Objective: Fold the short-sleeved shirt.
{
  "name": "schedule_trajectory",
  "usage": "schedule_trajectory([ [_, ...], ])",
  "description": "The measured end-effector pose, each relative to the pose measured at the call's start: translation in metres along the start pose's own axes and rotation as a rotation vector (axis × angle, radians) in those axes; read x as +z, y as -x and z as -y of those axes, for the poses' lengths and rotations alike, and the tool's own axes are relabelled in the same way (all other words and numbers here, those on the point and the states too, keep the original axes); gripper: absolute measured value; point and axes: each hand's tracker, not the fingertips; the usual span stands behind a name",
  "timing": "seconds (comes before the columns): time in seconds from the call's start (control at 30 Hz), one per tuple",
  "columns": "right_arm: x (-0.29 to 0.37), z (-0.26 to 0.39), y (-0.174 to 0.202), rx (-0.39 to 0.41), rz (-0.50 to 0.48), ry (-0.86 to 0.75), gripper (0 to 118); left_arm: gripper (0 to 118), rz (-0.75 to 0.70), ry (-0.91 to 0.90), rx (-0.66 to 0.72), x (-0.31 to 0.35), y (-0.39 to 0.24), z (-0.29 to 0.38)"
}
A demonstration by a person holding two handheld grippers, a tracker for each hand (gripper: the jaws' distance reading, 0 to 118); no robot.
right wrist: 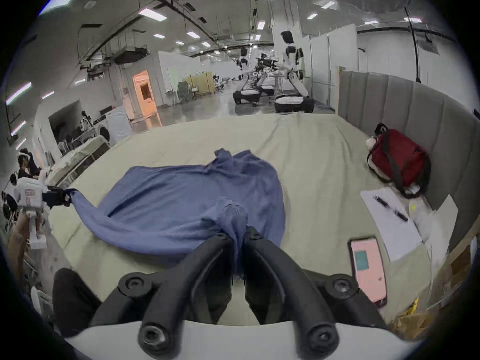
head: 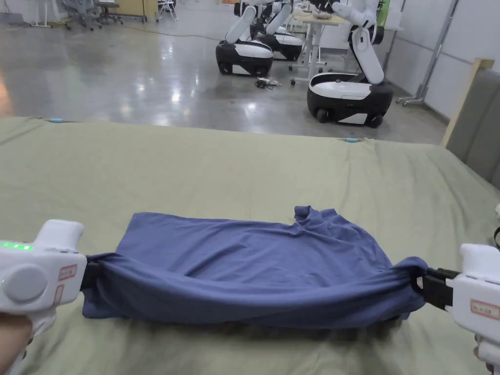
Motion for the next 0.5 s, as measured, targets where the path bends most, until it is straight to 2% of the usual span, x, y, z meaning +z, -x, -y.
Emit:
schedule_trajectory([
  [0.1,-0.047,-0.019,-0.011,-0.075,0.013,0.067,12,3,-0.009,0.062,0.005,-0.043,-0.001,-0.024],
  [0.2,-0.09,-0.028,-0.02,-0.11,0.035,0.109,12,3,-0.013,0.138,0.04,-0.082,-0.001,-0.037],
  [0.3,-0.124,-0.025,-0.023,-0.109,0.066,0.165,12,3,-0.035,0.217,0.023,-0.116,-0.007,-0.039],
  [0.43,-0.141,-0.014,-0.018,-0.055,0.097,0.18,12,3,-0.027,0.245,0.025,-0.137,-0.011,-0.033],
  [0.47,-0.139,-0.011,-0.018,-0.052,0.101,0.172,17,7,-0.027,0.239,0.051,-0.134,-0.01,-0.03],
  [0.5,-0.133,-0.01,-0.018,-0.041,0.108,0.154,34,29,-0.031,0.207,0.074,-0.127,-0.009,-0.029],
])
